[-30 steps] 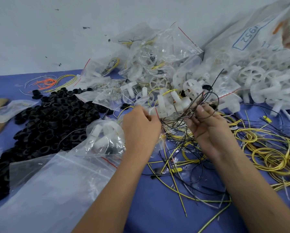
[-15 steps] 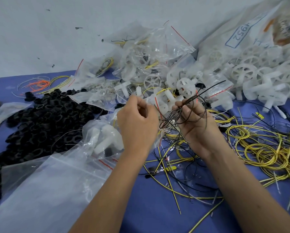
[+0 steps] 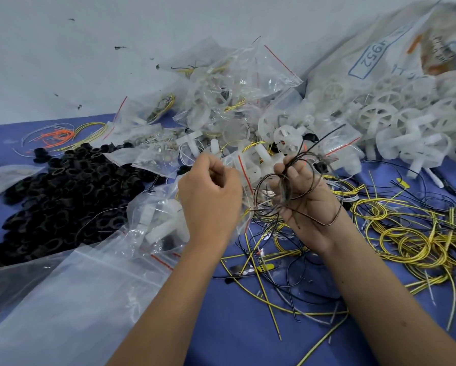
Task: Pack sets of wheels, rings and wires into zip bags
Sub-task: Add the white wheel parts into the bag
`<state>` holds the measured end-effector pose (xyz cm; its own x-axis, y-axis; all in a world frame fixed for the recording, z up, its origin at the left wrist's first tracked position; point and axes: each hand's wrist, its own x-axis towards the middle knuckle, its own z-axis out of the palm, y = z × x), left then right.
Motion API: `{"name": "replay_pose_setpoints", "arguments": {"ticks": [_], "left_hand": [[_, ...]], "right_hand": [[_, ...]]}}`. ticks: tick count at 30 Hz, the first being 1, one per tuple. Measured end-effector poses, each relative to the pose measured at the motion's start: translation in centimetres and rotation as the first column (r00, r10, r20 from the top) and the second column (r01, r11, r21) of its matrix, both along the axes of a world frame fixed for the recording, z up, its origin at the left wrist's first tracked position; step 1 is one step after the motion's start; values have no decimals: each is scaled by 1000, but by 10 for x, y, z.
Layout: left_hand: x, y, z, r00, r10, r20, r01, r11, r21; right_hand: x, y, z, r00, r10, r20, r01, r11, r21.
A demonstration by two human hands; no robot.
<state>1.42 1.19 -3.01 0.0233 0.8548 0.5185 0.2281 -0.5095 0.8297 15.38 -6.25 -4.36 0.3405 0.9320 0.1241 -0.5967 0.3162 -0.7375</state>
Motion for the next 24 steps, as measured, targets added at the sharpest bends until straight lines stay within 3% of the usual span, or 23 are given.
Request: {"name": "replay_pose_setpoints", "arguments": {"ticks": [6, 10, 14, 16, 18, 21, 24], "left_hand": [[-3, 6, 0, 995, 85, 50, -83, 996, -39], [-8, 12, 7, 969, 154, 195, -144, 987, -69], [-9, 14, 10, 950, 150, 274, -129, 987, -91], [-7, 15, 7, 980, 99, 175, -78, 989, -126], [-5, 14, 0, 998, 52, -16, -55, 981, -189], [-2, 8, -8, 965, -52, -257, 10, 987, -161], [2, 0, -8, 891, -337, -305, 330, 941, -78]], "right_hand": [[14, -3, -3, 883, -274, 380, 357, 920, -165], [28, -5, -3, 841, -442, 310, 521, 815, -252], [35, -7, 0, 696, -619, 363, 710, 668, -222], [34, -8, 4, 787, -573, 230, 615, 756, -222], [30, -8, 8, 905, -417, 91, 426, 884, -193], [25, -7, 7, 973, -225, 46, 229, 965, -125], [22, -6, 4, 994, -114, 1, 114, 991, -75]]}}
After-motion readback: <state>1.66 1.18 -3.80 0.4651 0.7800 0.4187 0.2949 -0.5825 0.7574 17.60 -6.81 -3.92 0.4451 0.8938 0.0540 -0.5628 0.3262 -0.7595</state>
